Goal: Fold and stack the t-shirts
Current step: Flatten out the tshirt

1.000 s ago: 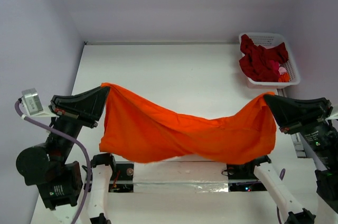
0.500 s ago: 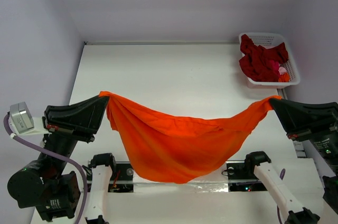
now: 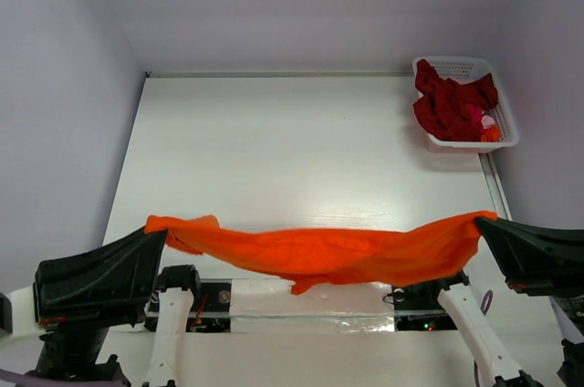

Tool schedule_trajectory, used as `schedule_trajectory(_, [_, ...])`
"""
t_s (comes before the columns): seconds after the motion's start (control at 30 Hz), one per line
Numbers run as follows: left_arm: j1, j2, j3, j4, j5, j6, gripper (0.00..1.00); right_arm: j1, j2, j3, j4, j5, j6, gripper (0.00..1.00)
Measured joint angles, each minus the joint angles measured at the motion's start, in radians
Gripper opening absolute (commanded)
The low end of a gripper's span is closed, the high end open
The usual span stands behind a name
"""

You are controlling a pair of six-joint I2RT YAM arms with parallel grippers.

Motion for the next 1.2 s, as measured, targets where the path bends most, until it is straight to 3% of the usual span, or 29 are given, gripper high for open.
schedule_trajectory(0.2, [-0.004,-0.031,-0.244,0.068,-0.034,0.017,0.00,0.000,0.023,-0.069,0.005,0.009,-0.010,0.00])
schedule_trajectory(0.5, [-0.004,0.243,-0.410,0.132,-0.131,0.084,0.00,0.000,0.313,-0.122,0.113,0.087,-0.050,0.00])
schedule_trajectory(0.9, [-0.005,0.719,-0.434,0.275,-0.251,0.162,0.00,0.006,0.937,-0.111,0.283,0.105,-0.061,0.00])
schedule_trajectory(1.2, [-0.005,0.971,-0.350,0.319,-0.256,0.165,0.00,0.006,1.195,0.022,0.317,0.094,-0.068,0.00])
